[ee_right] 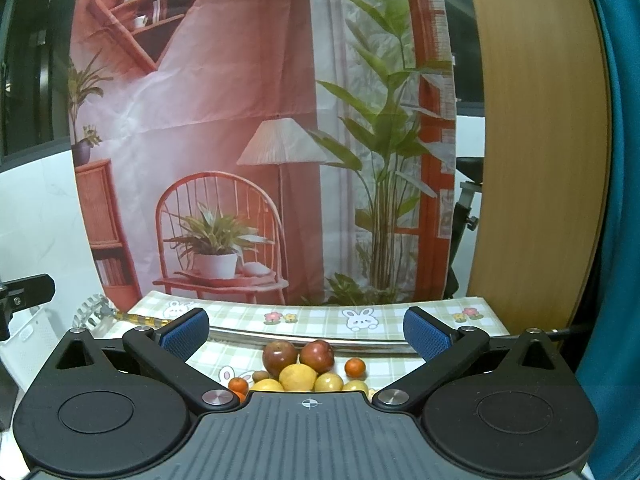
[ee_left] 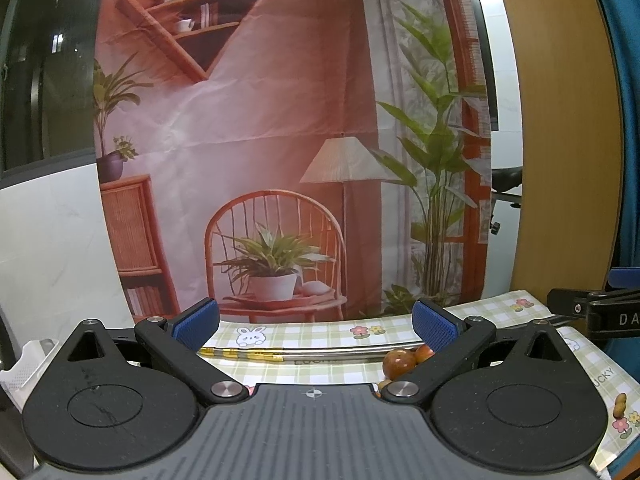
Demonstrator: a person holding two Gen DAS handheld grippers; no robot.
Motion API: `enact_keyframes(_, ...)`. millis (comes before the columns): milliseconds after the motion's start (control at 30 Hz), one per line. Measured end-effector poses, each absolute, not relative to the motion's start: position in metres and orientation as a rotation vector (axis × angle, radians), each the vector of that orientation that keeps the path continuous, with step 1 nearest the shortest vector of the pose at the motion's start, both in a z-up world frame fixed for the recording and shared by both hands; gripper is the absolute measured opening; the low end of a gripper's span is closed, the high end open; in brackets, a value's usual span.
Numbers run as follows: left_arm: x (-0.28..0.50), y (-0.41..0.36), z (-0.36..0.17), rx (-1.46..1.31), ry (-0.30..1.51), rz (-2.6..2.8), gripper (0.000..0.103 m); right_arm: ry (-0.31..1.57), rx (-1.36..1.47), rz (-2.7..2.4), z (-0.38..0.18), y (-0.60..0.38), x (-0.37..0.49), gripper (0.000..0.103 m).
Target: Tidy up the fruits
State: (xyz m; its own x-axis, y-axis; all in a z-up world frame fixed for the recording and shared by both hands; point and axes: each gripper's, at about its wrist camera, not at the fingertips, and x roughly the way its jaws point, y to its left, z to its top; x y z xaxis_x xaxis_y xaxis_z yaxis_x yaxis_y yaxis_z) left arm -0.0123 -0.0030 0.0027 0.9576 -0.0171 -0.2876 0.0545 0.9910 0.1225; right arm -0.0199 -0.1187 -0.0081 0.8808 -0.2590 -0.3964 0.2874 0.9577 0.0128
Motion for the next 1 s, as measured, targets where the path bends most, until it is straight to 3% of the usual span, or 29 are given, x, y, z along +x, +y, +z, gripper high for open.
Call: enact_keyframes(1000,0.020,0.016,-0.009,0.077,0.351,-0.050,0.103,0.386,0.076,-0.245,-0.022,-0.127,-0.015,0.103)
